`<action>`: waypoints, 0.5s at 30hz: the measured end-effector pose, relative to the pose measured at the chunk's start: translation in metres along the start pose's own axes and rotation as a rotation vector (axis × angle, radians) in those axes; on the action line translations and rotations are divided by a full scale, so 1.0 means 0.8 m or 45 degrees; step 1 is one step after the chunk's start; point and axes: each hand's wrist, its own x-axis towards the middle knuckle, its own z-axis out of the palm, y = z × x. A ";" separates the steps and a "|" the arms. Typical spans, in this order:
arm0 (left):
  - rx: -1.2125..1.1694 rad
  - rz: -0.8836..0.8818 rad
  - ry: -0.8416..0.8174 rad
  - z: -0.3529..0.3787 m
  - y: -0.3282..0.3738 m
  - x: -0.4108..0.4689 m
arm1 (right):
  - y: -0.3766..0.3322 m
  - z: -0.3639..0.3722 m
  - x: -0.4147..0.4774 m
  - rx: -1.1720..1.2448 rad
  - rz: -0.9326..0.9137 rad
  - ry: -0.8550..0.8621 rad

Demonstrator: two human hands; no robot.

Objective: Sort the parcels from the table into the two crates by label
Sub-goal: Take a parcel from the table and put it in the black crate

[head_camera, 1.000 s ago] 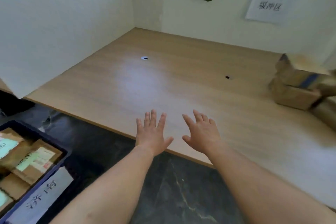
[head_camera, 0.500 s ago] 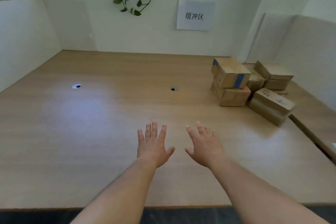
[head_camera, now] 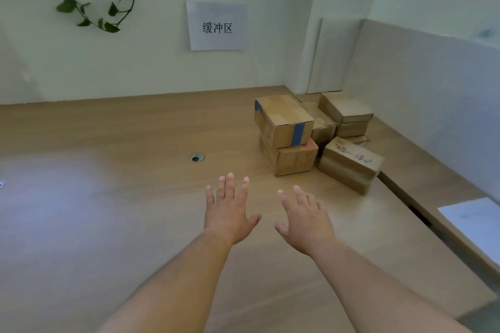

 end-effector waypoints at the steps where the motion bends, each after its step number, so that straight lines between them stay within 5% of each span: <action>1: -0.004 -0.006 0.015 -0.005 0.007 0.013 | 0.015 -0.004 0.011 0.006 0.013 0.015; 15: -0.225 -0.233 0.122 -0.095 0.081 0.222 | 0.164 -0.097 0.226 0.215 0.048 0.156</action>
